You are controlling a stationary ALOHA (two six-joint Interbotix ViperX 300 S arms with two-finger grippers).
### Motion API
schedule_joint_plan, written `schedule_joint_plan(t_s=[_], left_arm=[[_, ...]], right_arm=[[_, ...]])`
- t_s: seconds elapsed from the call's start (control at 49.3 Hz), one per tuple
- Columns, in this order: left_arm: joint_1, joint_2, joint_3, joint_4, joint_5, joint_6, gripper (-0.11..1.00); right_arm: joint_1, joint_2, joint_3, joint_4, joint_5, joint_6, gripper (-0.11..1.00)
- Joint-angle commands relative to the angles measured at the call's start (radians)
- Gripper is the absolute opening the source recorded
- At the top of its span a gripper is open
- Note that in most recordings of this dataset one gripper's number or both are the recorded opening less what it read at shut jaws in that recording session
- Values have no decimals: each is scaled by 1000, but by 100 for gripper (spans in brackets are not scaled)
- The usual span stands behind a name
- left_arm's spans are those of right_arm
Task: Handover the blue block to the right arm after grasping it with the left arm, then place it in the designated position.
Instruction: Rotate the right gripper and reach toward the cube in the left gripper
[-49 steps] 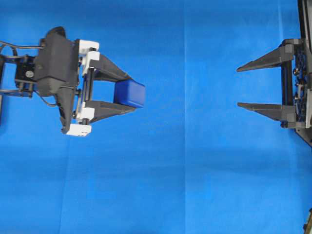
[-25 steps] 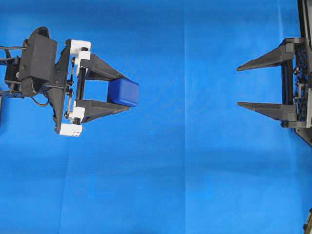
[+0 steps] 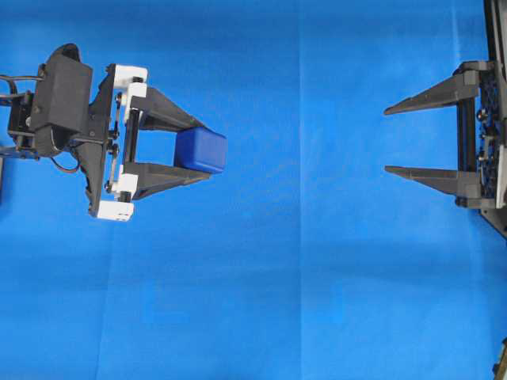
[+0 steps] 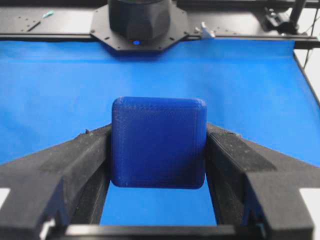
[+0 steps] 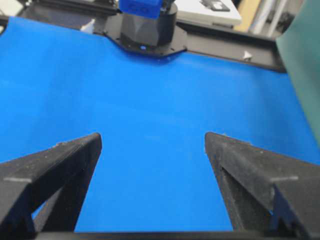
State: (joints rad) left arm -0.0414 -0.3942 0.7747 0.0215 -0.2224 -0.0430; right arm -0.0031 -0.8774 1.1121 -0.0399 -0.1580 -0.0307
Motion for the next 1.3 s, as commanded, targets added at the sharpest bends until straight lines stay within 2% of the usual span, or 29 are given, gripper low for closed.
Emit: schedule_joint_plan(t_s=[0.0,0.304,0.486,0.79,0.892,0.993,1.277], left_arm=[[-2,-17,-14,0,-12,2,48],[-2,-17,-14,-2,-11,0,48],[-2,-17,-14,-3,-12,0,48],[0,-17,-14,-3,-15,0,48],[0,-17,-14,-3,-20,-2,48],[0,-17,-14,-3,-20,-2,48],[-2,-17,-14,-3,-20,-3,48]], right_arm=[[-2,5,-35,-40,3,-17,97],[-2,-6,-54,-261,6,-178,97],[-2,-17,-55,-403,6,-304,97],[-2,-11,-54,-603,5,-485,97],[-2,-6,-54,-641,6,-506,97],[-2,0,-54,-660,3,-508,97],[-2,6,-55,-666,0,-509,97]])
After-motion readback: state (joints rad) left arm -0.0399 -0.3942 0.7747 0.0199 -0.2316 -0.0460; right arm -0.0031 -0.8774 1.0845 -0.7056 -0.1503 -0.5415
